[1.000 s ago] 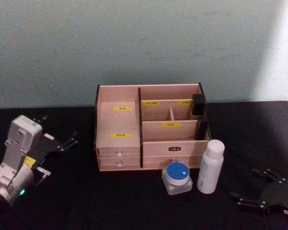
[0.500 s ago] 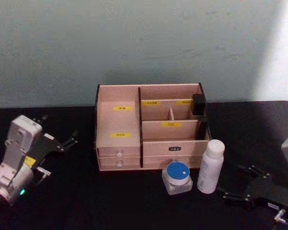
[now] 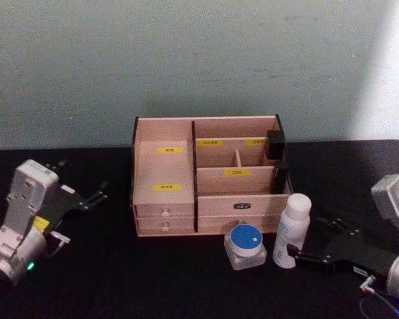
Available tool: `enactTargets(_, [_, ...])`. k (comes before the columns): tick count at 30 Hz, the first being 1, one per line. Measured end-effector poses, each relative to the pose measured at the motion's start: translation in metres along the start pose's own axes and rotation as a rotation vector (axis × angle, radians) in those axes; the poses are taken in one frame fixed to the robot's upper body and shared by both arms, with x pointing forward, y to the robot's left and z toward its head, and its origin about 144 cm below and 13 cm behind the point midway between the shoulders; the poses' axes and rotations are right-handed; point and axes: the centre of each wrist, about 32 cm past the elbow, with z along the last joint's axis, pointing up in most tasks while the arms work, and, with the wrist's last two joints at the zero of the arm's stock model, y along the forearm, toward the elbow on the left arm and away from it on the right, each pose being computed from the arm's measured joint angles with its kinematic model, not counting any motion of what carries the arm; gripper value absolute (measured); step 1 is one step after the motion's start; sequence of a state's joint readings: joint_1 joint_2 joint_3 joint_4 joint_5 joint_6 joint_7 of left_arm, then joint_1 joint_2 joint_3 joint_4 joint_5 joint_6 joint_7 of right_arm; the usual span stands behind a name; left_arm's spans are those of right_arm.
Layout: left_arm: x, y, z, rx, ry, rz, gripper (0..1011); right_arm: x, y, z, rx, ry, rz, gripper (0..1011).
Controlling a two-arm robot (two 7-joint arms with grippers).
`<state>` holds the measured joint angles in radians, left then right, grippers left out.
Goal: Pick up the facial cleanser and watermelon frost from the table and place them into the tiered storage box.
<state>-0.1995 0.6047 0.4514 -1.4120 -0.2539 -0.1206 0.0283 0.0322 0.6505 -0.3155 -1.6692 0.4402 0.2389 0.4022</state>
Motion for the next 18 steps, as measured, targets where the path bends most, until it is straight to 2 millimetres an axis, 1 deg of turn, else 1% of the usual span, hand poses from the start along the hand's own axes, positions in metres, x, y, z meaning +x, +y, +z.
enactTargets(9, [0.0, 0.0, 0.0, 0.0, 0.0, 0.0, 1001, -0.001, 0.013, 0.002, 0.008, 0.007, -0.007, 1000])
enactTargets(18, [0.0, 0.0, 0.0, 0.0, 0.0, 0.0, 1001, -0.001, 0.021, 0.004, 0.018, 0.011, -0.002, 1002])
